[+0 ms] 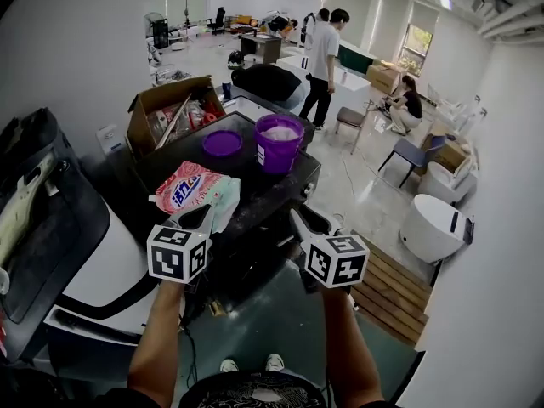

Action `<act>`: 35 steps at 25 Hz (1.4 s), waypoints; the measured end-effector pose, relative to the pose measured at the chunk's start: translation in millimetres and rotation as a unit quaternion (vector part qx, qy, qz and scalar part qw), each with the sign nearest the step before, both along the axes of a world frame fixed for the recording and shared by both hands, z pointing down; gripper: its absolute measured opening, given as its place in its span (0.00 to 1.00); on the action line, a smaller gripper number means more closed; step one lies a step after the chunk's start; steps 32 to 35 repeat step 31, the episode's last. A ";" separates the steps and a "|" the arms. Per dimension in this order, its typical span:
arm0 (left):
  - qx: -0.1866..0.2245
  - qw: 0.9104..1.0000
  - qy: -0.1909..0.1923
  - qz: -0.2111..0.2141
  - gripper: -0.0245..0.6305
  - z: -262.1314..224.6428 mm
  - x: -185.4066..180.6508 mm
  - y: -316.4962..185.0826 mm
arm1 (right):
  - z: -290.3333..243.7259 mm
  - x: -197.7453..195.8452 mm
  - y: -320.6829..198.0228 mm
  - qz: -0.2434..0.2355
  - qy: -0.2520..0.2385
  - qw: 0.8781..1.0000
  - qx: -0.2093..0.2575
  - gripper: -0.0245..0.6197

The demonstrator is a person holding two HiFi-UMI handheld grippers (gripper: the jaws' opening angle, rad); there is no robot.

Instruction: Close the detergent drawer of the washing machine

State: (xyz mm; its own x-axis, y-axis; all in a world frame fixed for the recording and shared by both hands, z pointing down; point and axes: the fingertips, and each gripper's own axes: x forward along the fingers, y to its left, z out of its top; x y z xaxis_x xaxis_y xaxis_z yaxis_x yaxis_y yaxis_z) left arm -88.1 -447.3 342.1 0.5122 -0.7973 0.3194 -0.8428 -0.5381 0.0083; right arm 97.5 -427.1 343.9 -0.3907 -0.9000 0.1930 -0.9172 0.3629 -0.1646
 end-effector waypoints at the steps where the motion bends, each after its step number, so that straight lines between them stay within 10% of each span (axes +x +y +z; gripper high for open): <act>1: 0.002 1.000 0.001 0.003 0.04 -1.9 2.4 -0.4 | -4.3 4.1 1.9 0.007 0.005 1.000 0.006 0.19; 35: 0.017 1.000 0.003 0.010 0.04 -12.2 18.1 4.4 | -29.9 35.1 18.3 0.041 0.048 0.997 0.047 0.09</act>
